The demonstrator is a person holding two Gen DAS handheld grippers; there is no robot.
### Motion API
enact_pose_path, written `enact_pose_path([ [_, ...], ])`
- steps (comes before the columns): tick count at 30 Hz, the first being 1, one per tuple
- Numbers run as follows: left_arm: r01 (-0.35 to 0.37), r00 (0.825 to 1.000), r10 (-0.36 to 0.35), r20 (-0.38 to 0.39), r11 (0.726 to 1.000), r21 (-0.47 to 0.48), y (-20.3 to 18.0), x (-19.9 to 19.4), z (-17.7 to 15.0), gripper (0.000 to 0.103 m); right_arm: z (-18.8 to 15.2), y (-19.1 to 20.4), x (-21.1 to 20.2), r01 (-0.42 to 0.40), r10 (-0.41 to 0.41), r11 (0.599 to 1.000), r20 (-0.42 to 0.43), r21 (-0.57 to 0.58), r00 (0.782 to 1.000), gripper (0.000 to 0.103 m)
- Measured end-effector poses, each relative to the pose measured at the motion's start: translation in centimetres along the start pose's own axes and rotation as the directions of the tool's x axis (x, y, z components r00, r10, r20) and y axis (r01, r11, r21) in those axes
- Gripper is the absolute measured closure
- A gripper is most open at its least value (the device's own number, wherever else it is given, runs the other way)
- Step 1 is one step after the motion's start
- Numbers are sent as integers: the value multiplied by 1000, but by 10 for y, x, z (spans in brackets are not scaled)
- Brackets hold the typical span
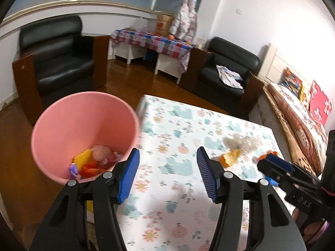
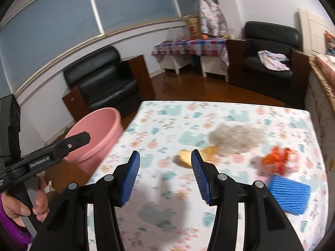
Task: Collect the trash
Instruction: 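Grasp the yellow chip with the left tool while the right tool grasps the orange-white bag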
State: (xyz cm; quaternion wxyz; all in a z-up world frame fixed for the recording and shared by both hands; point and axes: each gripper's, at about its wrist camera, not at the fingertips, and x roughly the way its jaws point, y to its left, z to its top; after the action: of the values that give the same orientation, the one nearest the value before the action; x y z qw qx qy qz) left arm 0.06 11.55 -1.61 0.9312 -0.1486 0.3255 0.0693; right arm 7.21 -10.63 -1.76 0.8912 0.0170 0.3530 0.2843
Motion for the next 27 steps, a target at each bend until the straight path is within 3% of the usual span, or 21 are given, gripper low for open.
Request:
enact_pose_path([
  [12, 74, 996, -68, -54, 989, 125, -57, 32, -6, 46, 1, -76, -18, 153, -158, 982, 36, 112, 987, 53],
  [21, 128, 987, -106, -123, 974, 186, -97, 72, -15, 47, -7, -120, -11, 198, -207, 960, 25, 199, 978, 53],
  [27, 114, 979, -82, -187, 979, 167, -104, 106, -19, 59, -10, -136, -5, 201, -210, 954, 17, 222, 978, 53],
])
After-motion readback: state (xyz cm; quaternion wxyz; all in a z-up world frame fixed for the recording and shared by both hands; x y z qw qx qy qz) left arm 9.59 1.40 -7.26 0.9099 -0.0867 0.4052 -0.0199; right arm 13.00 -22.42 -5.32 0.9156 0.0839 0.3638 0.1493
